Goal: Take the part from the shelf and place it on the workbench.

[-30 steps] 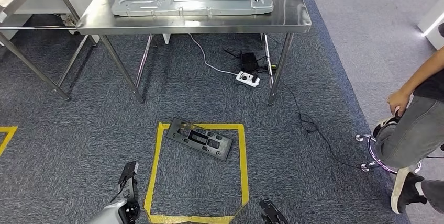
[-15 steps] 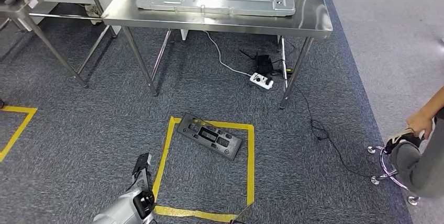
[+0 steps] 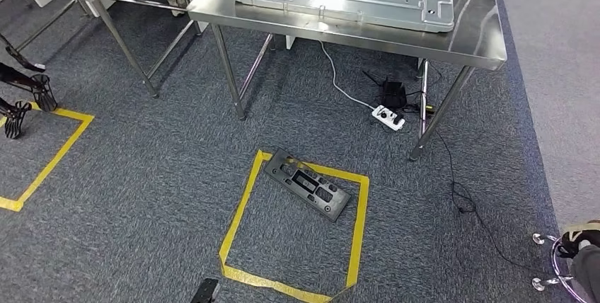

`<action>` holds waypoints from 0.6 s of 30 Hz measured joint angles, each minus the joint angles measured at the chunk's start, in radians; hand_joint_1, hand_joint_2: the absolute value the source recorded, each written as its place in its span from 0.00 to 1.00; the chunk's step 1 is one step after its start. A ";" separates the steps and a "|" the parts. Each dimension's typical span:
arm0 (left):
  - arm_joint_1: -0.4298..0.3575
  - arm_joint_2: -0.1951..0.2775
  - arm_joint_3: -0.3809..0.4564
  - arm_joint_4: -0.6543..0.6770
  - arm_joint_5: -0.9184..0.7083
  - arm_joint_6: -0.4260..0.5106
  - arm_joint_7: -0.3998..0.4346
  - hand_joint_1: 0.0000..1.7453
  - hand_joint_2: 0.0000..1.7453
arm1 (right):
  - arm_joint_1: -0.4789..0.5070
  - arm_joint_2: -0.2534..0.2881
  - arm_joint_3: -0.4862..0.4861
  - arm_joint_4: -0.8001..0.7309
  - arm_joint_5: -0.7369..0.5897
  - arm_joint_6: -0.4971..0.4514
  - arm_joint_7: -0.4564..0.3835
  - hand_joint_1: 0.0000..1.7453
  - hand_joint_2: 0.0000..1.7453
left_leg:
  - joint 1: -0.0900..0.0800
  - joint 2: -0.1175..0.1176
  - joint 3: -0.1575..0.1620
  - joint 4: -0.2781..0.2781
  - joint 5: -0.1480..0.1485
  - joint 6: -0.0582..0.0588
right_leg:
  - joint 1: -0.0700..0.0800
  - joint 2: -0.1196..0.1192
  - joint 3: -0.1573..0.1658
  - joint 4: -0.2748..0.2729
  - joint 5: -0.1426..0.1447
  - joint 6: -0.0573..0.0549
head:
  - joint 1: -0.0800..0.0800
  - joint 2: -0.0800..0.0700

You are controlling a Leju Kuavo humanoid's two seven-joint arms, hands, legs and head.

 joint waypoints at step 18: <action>0.018 0.017 -0.046 0.001 0.058 0.015 0.027 0.00 0.00 | 0.010 -0.007 0.010 0.007 0.070 0.025 0.021 0.00 0.00 | -0.006 0.128 0.042 -0.043 0.008 0.021 | 0.005 -0.107 0.020 0.018 -0.032 0.013 | -0.007 0.000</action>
